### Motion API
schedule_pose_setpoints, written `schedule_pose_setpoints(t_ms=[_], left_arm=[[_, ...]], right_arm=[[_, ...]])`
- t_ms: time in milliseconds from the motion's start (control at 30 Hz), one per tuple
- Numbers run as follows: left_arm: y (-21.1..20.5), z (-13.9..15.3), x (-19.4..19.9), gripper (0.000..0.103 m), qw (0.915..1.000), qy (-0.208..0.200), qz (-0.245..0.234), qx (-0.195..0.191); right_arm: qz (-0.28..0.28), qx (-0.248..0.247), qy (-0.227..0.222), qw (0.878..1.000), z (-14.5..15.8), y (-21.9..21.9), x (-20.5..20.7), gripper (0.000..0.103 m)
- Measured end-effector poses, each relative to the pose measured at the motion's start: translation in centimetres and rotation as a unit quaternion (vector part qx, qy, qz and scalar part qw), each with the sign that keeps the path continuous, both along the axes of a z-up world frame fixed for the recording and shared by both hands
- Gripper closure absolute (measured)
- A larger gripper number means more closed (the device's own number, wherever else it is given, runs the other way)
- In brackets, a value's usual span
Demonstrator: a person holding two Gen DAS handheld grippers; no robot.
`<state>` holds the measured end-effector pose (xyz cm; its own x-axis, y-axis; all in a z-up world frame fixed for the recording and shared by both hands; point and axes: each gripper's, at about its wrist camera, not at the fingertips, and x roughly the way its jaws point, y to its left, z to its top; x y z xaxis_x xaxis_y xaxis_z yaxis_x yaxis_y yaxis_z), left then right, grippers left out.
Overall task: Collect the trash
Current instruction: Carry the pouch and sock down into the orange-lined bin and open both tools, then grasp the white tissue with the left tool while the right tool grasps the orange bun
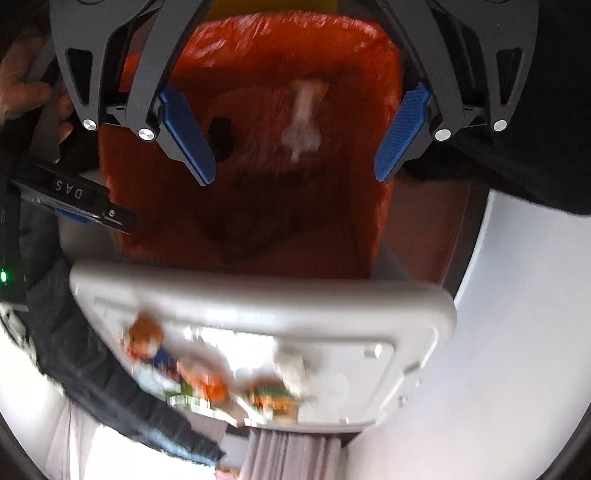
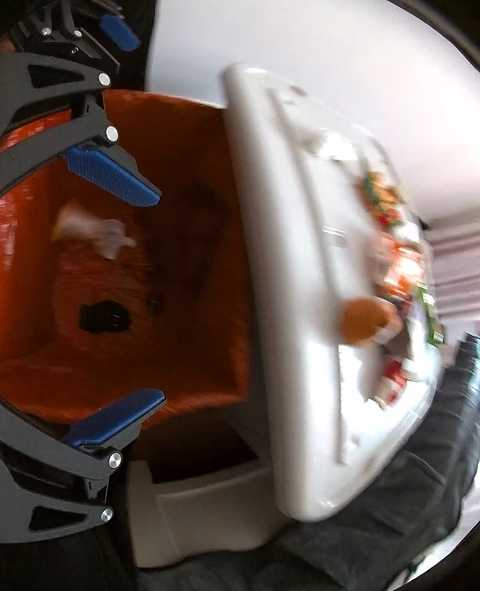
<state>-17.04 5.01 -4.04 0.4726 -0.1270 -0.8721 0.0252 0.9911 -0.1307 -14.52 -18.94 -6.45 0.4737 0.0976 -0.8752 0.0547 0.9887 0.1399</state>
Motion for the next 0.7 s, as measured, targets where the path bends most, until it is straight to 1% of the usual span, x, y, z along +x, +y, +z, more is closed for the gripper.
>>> schedule_pose_setpoints(t_ms=[67,133,200,267,333,400,467,567,700], left_arm=[[0.4,1.3,1.1,0.017,0.9993,-0.032,0.014,-0.012],[0.6,2.8,2.7,0.016,0.9975,-0.064,0.026,-0.012],[0.7,4.2,4.7,0.015,0.9950,-0.092,0.037,-0.009],[0.5,4.9,6.8,0.014,0.9932,-0.108,0.044,-0.010],[0.2,5.2,9.2,0.014,0.9919,-0.118,0.047,-0.011],[-0.3,4.8,11.8,0.014,0.9911,-0.123,0.051,0.006],[-0.8,4.1,13.6,0.014,0.9905,-0.126,0.053,0.018],[-1.8,2.2,16.4,0.014,0.9910,-0.119,0.049,0.037],[-2.5,-0.4,18.7,0.015,0.9915,-0.107,0.041,0.062]], right_arm=[[-0.006,-0.008,-0.038,0.999,1.6,-0.6,0.6,0.005],[-0.009,-0.019,-0.077,0.997,3.8,-1.0,1.8,0.005],[-0.012,-0.024,-0.105,0.994,5.6,-1.3,3.0,0.005],[-0.015,-0.028,-0.136,0.990,7.5,-1.6,4.2,0.005],[-0.016,-0.033,-0.160,0.987,8.8,-1.7,5.1,0.005],[-0.016,-0.050,-0.184,0.981,9.8,-1.7,6.2,0.005],[-0.014,-0.068,-0.201,0.977,10.0,-1.4,6.9,0.005],[-0.014,-0.074,-0.207,0.976,9.2,-1.4,7.5,0.005],[-0.005,-0.083,-0.203,0.976,7.6,-1.0,7.4,0.005]])
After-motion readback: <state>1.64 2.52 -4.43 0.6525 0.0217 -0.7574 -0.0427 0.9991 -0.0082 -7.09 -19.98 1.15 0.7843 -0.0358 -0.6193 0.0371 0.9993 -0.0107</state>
